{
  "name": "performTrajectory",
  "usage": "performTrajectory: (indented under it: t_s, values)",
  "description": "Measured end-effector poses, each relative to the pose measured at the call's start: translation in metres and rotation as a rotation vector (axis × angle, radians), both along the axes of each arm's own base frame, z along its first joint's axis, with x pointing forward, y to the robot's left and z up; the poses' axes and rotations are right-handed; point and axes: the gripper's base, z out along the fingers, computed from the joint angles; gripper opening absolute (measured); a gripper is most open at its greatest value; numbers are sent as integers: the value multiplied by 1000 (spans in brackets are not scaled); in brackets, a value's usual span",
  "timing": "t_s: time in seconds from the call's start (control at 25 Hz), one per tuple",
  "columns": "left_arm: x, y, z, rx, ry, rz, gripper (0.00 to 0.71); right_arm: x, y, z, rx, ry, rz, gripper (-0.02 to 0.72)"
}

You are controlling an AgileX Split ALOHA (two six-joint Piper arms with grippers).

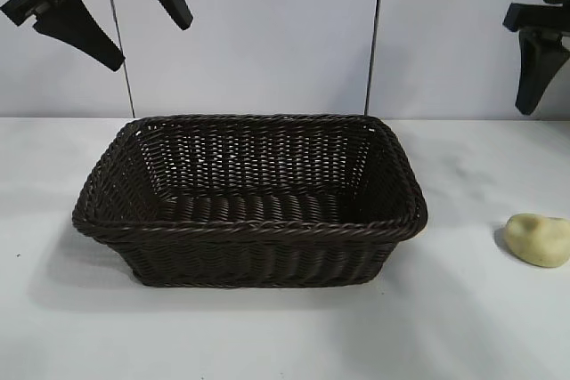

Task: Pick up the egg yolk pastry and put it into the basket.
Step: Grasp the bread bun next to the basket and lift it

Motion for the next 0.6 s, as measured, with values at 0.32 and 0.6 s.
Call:
performTrajectory:
  t_s: [0.32,0.6]
  values:
    - [0,0,0,0,-2,1,571,7,0,-36,6,55,-7,529]
    - [1,0,0,-1,-9,5,571,13,0,-60,11,104,-9,529]
